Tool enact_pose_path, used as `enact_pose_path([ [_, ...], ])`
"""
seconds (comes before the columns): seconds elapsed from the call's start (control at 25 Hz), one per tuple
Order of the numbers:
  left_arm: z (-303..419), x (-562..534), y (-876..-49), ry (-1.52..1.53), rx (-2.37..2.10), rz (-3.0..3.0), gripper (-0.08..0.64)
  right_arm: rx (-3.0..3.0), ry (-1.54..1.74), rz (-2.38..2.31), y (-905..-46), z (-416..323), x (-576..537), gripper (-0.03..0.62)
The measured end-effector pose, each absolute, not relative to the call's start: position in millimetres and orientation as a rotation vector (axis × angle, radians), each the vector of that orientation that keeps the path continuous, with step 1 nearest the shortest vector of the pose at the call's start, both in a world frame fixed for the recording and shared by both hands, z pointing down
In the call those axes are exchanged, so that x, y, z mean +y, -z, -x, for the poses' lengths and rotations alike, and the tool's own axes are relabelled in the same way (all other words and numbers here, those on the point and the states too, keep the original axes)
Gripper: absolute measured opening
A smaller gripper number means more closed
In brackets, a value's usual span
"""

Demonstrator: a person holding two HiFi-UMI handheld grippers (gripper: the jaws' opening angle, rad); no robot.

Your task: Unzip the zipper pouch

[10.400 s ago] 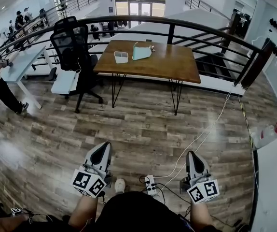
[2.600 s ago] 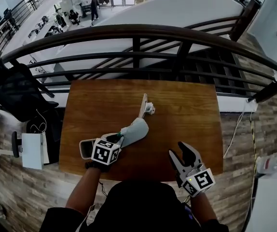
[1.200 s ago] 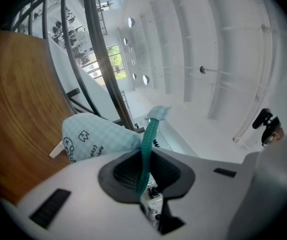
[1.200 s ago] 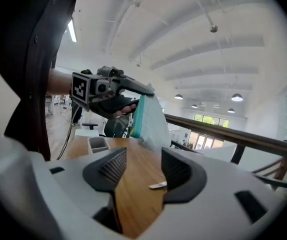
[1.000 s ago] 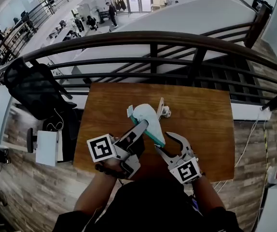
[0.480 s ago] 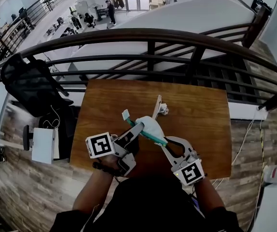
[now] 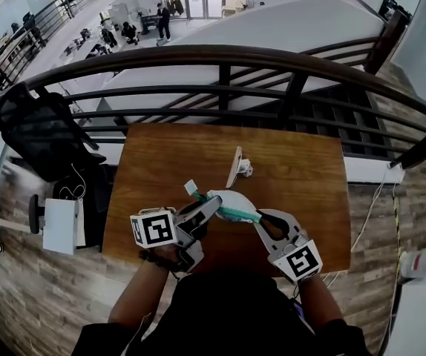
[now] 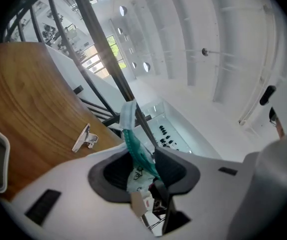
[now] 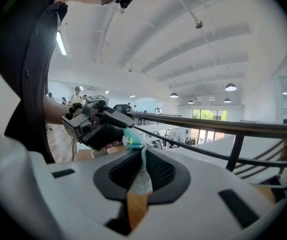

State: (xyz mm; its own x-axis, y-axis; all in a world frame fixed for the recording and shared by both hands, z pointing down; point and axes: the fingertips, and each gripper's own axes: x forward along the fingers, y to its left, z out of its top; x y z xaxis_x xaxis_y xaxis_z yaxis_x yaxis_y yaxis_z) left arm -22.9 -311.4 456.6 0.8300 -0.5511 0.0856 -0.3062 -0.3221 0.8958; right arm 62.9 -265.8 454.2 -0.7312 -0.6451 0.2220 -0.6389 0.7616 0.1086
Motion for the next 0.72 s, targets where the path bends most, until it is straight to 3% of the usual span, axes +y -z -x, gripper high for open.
enact_pose_path([
  [0.2, 31, -296, -465, 0.251, -0.617, -1.999, 0.166, -2.677, -0.034, -1.026, -462, -61, -264, 0.029],
  [0.28, 31, -288, -465, 0.241, -0.586, -2.024, 0.251, -2.670, -0.066, -1.042, -463, -63, -265, 0.028],
  [0.72, 8, -268, -459, 0.084, -0.499, -2.244, 0.246, -2.685, -0.045, -1.002, -460, -60, -255, 0.026],
])
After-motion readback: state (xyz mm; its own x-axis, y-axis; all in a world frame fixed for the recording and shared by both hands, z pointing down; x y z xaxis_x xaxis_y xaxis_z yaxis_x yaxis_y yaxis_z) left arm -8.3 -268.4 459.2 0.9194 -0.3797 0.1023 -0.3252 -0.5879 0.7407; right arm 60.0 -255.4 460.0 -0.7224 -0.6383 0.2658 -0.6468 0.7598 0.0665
